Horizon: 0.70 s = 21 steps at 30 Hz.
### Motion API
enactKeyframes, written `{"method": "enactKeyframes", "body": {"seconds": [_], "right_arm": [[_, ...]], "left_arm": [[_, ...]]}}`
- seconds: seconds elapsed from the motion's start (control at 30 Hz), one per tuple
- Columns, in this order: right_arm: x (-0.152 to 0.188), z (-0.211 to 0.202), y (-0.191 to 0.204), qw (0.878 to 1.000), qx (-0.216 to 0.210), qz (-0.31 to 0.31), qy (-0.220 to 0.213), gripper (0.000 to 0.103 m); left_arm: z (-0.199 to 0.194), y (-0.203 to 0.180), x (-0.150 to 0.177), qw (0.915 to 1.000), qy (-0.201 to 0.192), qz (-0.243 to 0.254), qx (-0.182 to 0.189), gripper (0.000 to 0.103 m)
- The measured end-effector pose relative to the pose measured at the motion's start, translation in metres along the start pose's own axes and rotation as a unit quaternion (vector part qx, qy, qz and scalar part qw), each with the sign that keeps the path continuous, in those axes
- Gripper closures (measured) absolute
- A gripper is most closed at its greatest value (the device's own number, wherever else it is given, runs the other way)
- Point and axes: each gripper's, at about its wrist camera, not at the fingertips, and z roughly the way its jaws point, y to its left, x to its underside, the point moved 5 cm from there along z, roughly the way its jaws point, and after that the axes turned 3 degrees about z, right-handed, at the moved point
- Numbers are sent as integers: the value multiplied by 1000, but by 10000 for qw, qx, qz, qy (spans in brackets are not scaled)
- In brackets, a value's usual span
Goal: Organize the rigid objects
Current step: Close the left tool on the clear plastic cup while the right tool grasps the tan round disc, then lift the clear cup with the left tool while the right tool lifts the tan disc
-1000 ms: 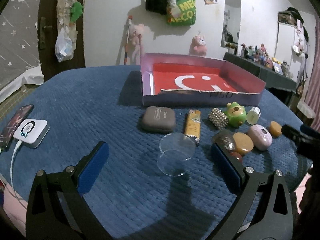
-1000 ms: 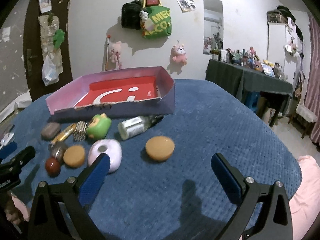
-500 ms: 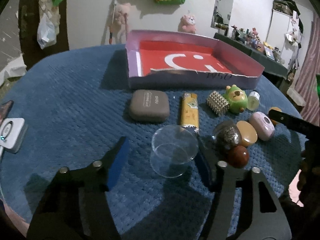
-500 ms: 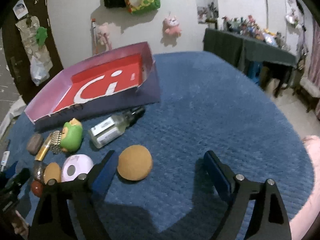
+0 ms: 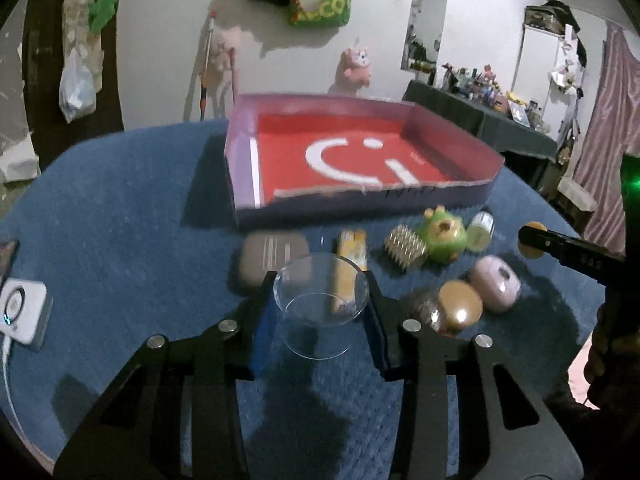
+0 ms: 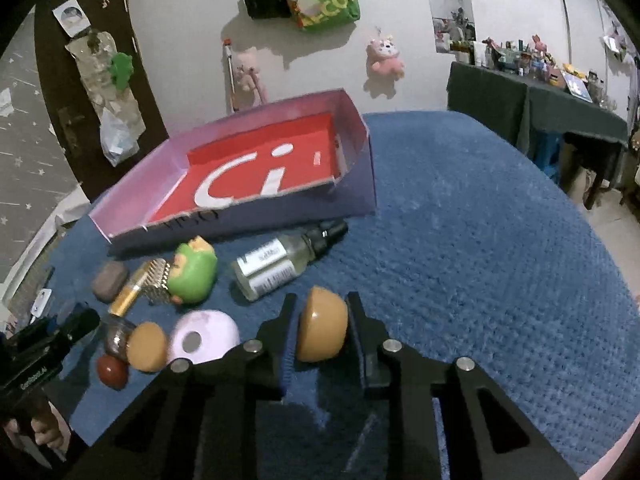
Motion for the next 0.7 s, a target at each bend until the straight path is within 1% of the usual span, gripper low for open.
{"method": "enactKeyframes", "body": {"seconds": [0.17,0.23,0.5,0.63,0.7], "right_arm": [[-13,-5,1,9999,-58,-43,-125,80],[-15,-5,1,9998,-147,10,-108,81],[-16,-7,4,9995,-267,9,-144,81],[-14,-4,6,9992,-380,52,-66,81],[-11,-1,4,9983,-550,198,45,81]], "left_arm": [[1,0,-9,10000,-62,-21,17,66],[1,-1,-10,10000,-72,-23,30,66],[2,-3,-10,10000,-71,-2,38,66],[2,-3,-9,10000,-26,14,43,66],[2,-3,-6,10000,10,54,17,66]]}}
